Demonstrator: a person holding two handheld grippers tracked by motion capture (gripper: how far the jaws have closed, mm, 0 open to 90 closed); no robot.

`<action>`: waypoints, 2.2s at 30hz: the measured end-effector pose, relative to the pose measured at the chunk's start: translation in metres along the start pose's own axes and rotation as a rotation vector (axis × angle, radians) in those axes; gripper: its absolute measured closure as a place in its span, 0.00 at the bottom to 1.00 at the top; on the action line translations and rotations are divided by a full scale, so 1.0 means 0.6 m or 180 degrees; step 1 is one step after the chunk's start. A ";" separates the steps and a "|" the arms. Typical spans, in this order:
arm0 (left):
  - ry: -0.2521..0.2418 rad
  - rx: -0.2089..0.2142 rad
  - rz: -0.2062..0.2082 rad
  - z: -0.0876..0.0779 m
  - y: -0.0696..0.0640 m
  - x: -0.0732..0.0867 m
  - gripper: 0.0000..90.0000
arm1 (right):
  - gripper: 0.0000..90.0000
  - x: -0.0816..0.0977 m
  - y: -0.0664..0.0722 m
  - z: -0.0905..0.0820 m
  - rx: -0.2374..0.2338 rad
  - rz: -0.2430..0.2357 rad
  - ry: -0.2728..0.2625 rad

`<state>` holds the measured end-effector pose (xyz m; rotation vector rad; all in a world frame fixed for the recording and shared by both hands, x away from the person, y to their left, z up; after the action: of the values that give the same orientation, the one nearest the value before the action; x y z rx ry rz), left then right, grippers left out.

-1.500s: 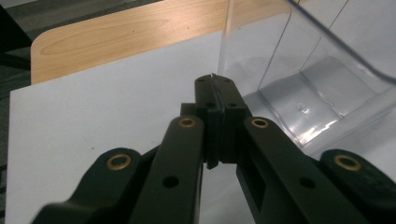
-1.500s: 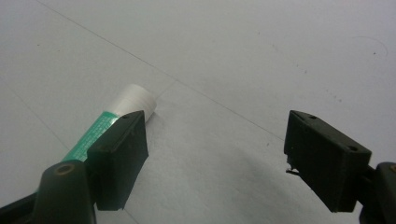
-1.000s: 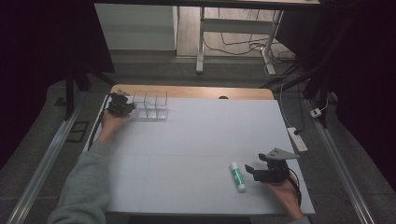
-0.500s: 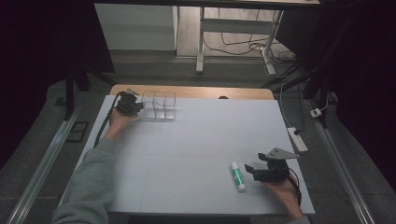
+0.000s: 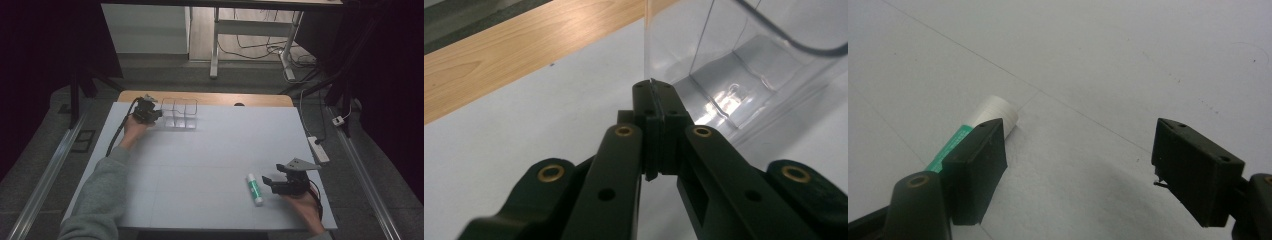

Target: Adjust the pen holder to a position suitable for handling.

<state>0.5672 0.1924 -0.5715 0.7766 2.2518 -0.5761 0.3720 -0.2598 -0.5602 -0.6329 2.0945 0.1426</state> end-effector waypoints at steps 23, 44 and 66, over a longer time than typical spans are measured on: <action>0.0071 0.0158 0.0208 0.049 -0.063 -0.040 0.99 | 0.24 -0.002 0.002 0.000 -0.0030 0.0010 -0.0024; 0.0117 0.0368 0.0348 0.096 -0.124 -0.069 0.99 | 0.24 0.000 0.001 -0.001 -0.0033 0.0007 0.0013; 0.0064 0.0328 0.0412 0.090 -0.139 -0.084 0.98 | 0.23 0.001 0.002 -0.001 -0.0062 0.0015 0.0028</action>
<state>0.5663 0.0820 -0.5567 0.9760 2.1844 -0.6286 0.3706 -0.2593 -0.5607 -0.6414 2.1055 0.1632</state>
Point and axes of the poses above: each handheld gripper's, and its own axes: z roughly forward along the jaws, x roughly out of its underside, y roughly to its left, the point moved 8 cm from there along z, roughly forward along the jaws, and after that the axes turned 15 degrees about x, right-handed, at the moved point
